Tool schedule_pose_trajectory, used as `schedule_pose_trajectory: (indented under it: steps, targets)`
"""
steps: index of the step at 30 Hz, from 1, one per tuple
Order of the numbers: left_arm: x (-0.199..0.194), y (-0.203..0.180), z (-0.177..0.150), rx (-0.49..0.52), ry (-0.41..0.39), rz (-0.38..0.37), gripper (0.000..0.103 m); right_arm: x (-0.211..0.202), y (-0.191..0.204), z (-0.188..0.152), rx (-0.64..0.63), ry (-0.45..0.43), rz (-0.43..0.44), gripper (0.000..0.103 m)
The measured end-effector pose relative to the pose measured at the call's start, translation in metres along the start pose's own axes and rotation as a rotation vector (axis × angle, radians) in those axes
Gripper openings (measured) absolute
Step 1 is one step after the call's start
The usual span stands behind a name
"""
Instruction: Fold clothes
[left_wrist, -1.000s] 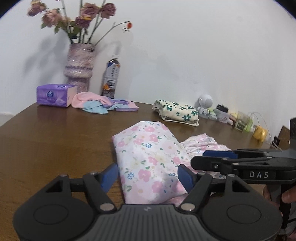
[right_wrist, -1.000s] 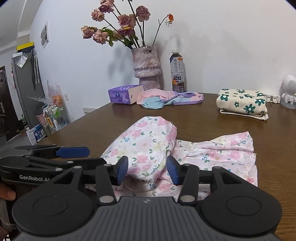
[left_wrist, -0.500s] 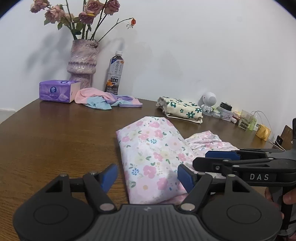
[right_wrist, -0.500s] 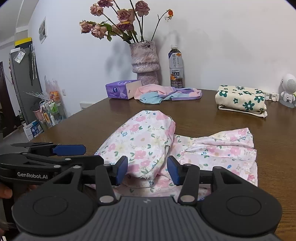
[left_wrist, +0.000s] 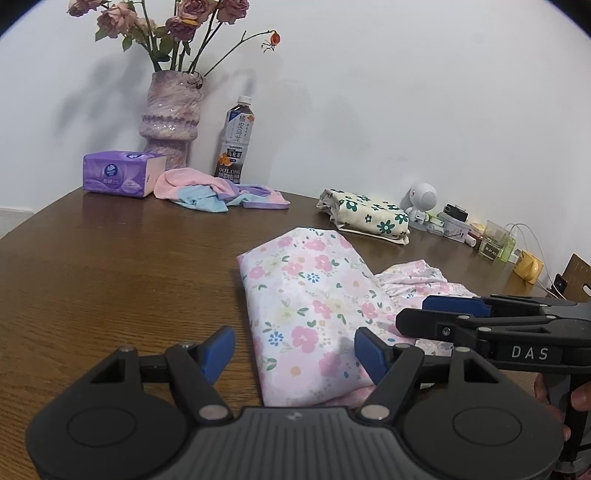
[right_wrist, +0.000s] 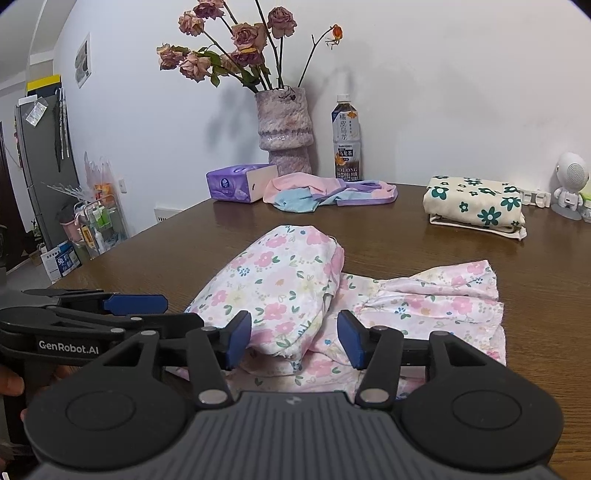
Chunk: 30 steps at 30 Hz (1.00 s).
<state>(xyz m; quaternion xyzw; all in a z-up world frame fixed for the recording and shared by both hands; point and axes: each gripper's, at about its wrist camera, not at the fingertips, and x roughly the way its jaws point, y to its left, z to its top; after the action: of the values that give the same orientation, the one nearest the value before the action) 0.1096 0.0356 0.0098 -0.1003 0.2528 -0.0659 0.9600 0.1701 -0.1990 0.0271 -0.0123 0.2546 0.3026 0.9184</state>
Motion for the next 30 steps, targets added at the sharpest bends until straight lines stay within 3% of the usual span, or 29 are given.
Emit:
schedule_pose_trajectory:
  steps: [30]
  targets:
    - [0.0014, 0.0000, -0.0004, -0.007, 0.007, 0.003, 0.071, 0.0002, 0.0005, 0.0000, -0.006, -0.003, 0.002, 0.055]
